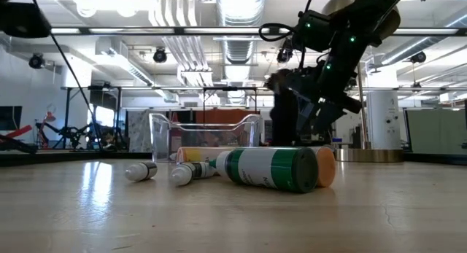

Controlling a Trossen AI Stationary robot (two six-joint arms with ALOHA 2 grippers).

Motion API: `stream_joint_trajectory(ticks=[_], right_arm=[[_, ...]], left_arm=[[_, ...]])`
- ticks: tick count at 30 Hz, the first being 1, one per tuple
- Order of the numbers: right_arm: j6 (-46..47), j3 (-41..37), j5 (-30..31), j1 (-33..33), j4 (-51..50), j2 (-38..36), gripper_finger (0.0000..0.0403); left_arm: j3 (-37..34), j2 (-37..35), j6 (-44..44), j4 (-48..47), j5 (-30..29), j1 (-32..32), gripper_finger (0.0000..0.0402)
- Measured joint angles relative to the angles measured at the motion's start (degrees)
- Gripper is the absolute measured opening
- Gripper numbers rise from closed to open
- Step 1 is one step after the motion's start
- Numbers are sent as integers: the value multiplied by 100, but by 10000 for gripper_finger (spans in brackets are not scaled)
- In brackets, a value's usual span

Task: Pick & Place food coloring
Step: Put the large orange food coloring bottle into the transparent bin

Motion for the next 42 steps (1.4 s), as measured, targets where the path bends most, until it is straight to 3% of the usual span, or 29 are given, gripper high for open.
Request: stream_joint_trajectory(ticks=[7, 15, 32, 42], right_arm=[[0, 0, 0, 2, 3, 0, 219], [0, 0, 0, 2, 6, 0, 219], [1, 0, -2, 2, -1, 0, 219], [-1, 0, 91, 1, -2, 0, 219]], left_arm=[[-21, 305, -135, 7, -309, -326, 185], [-396, 412, -144, 424, -38, -366, 185], [-855, 415, -403, 909, -128, -477, 185], [-881, 417, -475, 883, -135, -477, 119]])
